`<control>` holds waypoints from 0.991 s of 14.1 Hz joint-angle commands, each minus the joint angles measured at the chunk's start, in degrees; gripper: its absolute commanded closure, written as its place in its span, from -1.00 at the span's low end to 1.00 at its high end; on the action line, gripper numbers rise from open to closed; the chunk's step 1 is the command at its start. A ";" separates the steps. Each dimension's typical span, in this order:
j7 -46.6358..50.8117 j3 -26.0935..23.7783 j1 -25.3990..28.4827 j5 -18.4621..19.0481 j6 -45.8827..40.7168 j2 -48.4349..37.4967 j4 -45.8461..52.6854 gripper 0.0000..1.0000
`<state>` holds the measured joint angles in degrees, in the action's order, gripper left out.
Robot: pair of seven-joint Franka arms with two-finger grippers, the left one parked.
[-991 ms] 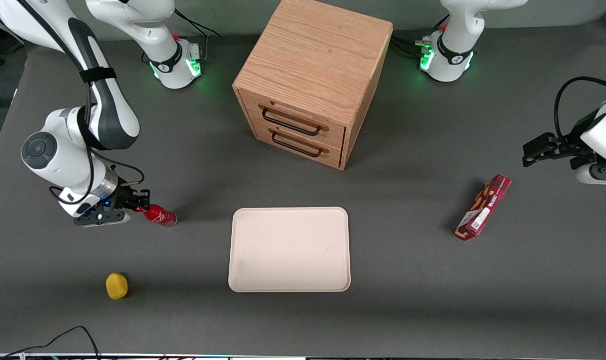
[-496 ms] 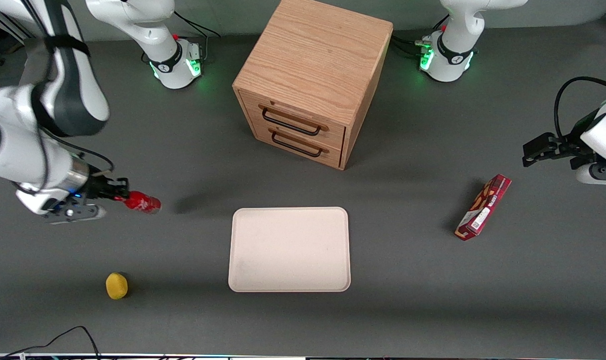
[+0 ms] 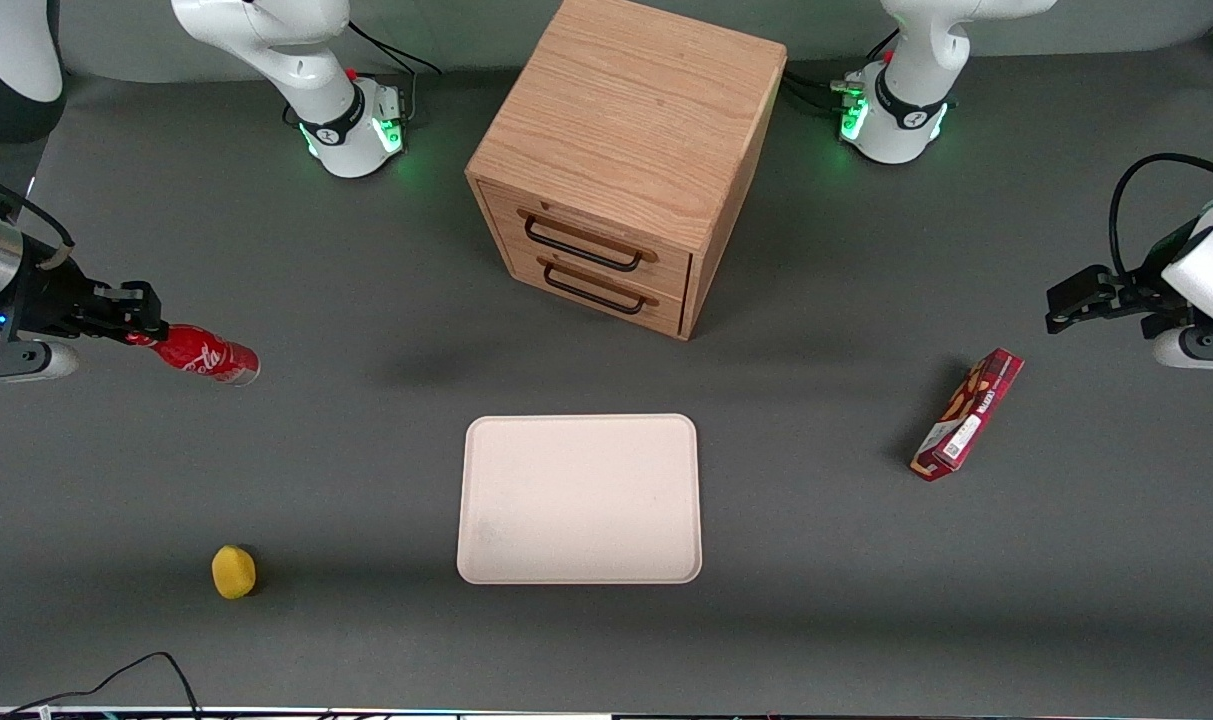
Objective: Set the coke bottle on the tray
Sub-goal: 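Lift the bottle and carry it toward the cream tray, then lower the bottle onto the tray's edge and stand it upright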
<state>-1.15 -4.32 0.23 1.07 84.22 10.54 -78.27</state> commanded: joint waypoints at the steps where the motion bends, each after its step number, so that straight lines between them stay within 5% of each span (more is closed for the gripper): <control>1: 1.05 0.10 4.94 0.25 -1.60 6.93 8.54 1.00; 8: 19.33 0.36 21.29 -0.10 5.84 24.61 24.04 1.00; 14: 21.37 1.06 23.33 -0.54 22.80 33.48 24.13 1.00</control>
<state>19.78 -4.05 23.57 1.00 103.92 40.38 -58.09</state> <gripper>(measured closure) 0.687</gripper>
